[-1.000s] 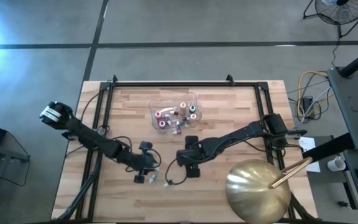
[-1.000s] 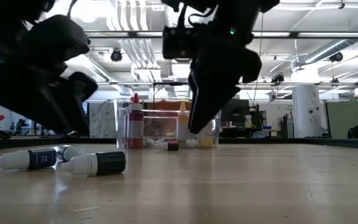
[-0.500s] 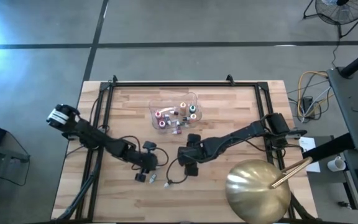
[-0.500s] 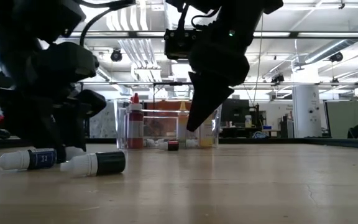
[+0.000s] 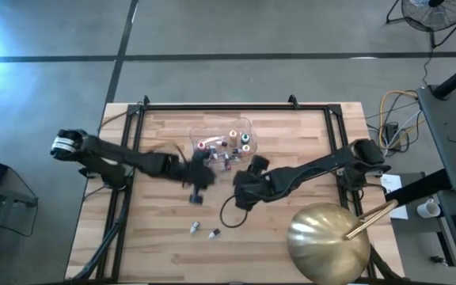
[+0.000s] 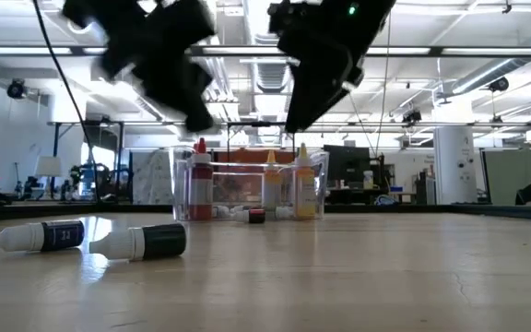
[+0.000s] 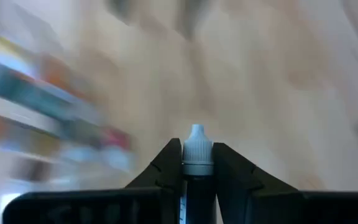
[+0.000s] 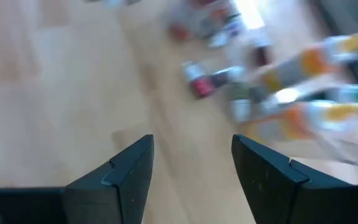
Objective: Pick & Place food coloring
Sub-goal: Put the small green food coloring bottle in the transparent bin, then put the left small blue food coloring bottle in the transparent bin
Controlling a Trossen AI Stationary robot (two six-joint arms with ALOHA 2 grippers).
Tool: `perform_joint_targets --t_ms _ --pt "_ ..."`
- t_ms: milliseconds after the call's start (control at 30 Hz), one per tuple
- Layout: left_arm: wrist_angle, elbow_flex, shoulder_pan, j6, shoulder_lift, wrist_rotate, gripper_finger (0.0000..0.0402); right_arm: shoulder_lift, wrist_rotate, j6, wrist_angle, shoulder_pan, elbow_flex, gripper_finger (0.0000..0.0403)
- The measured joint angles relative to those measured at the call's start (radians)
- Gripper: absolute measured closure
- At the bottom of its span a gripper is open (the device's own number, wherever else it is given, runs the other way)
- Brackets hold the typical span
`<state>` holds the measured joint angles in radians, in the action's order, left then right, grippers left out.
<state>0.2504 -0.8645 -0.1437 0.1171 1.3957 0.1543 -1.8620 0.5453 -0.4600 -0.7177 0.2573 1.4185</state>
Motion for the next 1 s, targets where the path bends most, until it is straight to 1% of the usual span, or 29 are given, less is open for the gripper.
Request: perform_joint_targets --t_ms 100,233,300,333,367,433,467,500,567,667,700,800,900,967,1000 --pt "0.017 -0.083 0.114 0.074 -0.036 0.012 0.036 0.046 0.061 -0.044 -0.03 0.0 -0.005 0.0193" --pt "0.011 -0.125 0.28 0.154 -0.041 0.01 0.036 0.077 0.082 -0.064 -0.038 0.0 -0.026 0.0193" --pt "-0.031 -0.132 0.35 0.133 -0.033 0.0 0.0352 0.086 0.086 -0.065 -0.04 0.0 -0.03 0.0193" --pt "-0.053 -0.136 0.378 0.099 -0.024 0.006 0.0343 0.087 0.087 -0.065 -0.043 0.0 -0.033 0.0193" --pt "-0.066 -0.137 0.402 0.064 -0.016 0.037 0.033 0.087 0.087 -0.065 -0.043 0.0 -0.034 0.0193" --pt "-0.048 -0.134 0.424 0.005 -0.001 0.156 0.03 0.087 0.087 -0.065 -0.042 0.0 -0.039 0.0193" --pt "-0.039 -0.133 0.425 -0.007 -0.001 0.197 0.0285 0.086 0.087 -0.065 -0.043 0.0 -0.042 0.0193" --pt "-0.033 -0.134 0.423 -0.011 -0.008 0.201 0.0272 0.084 0.087 -0.065 -0.043 0.0 -0.042 0.0193" --pt "-0.012 -0.144 0.406 -0.017 -0.026 0.155 0.0253 0.082 0.087 -0.065 -0.041 0.0 -0.044 0.0193" --pt "-0.005 -0.164 0.388 -0.029 -0.046 0.021 0.024 0.081 0.087 -0.065 -0.04 0.0 -0.05 0.0193" --pt "-0.004 -0.169 0.383 -0.031 -0.046 -0.006 0.0239 0.081 0.087 -0.065 -0.039 0.0 -0.052 0.0193" --pt "0.028 -0.189 0.366 -0.078 -0.051 -0.035 0.0237 0.081 0.087 -0.065 -0.04 0.0 -0.055 0.0193" --pt "0.108 -0.215 0.349 -0.217 -0.079 -0.065 0.0236 0.081 0.078 -0.062 -0.038 0.0 -0.055 0.0193" --pt "0.18 -0.211 0.337 -0.279 -0.096 -0.158 0.0236 0.079 0.012 -0.034 -0.023 0.0 -0.055 0.0193" --pt "0.201 -0.205 0.326 -0.287 -0.101 -0.215 0.0236 0.078 -0.045 0.001 -0.004 0.0 -0.055 0.0193"
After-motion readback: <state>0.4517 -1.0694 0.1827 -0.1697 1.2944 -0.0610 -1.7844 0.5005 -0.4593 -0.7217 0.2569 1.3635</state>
